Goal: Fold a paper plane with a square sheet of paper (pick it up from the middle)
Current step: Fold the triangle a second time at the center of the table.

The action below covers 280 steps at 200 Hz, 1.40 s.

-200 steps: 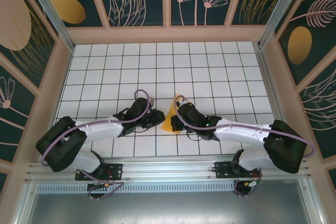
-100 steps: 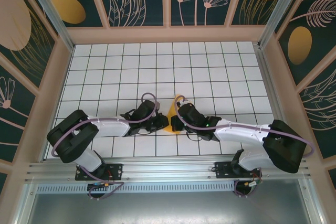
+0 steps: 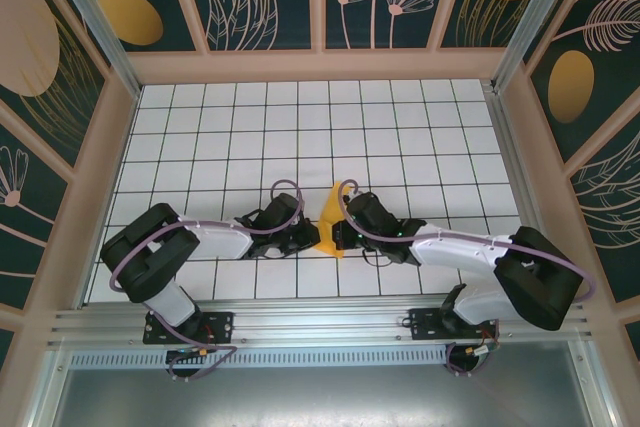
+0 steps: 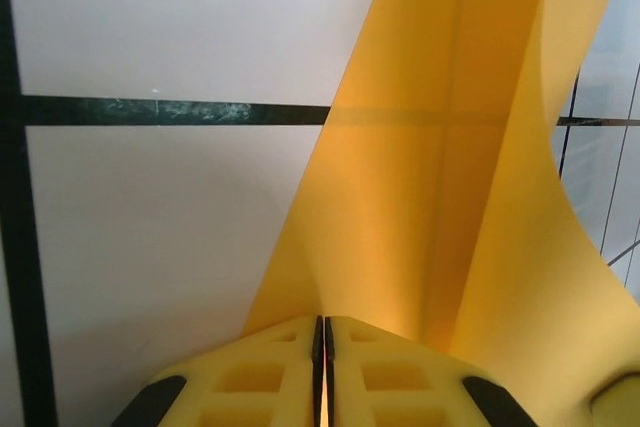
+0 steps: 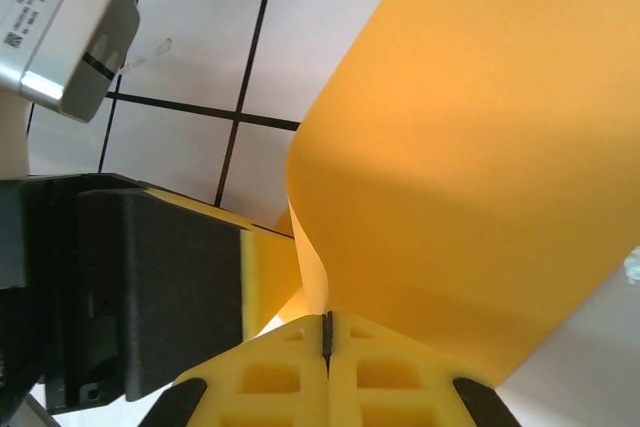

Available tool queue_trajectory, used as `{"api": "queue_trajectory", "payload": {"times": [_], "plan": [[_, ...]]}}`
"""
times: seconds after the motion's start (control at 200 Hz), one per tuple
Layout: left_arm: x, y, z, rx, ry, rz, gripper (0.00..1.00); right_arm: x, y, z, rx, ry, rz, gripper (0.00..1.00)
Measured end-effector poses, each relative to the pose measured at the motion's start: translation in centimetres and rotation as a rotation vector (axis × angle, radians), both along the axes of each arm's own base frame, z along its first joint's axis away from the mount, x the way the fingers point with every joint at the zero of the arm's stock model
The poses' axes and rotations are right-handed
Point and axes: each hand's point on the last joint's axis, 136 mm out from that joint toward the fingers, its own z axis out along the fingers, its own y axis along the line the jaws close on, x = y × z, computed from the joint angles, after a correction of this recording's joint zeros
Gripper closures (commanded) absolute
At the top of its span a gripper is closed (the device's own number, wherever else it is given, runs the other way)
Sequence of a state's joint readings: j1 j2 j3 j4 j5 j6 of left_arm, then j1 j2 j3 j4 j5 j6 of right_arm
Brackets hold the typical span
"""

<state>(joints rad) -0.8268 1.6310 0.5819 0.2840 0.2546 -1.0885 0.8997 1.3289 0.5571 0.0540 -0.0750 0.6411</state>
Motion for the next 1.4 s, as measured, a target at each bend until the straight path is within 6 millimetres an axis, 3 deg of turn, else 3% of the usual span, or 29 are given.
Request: {"api": "queue_trajectory", "payload": {"times": [0.676,1.401], "plan": [[0.3,-0.3,-0.1,0.018,-0.013,-0.018,0.88,2.2,-2.5,-1.9,-0.044,-0.012,0.112,0.93],[0.4,-0.4,-0.1,0.024,-0.017,-0.027,0.88,2.7,-2.7,-3.3,-0.114,-0.077,0.214,0.92]]}}
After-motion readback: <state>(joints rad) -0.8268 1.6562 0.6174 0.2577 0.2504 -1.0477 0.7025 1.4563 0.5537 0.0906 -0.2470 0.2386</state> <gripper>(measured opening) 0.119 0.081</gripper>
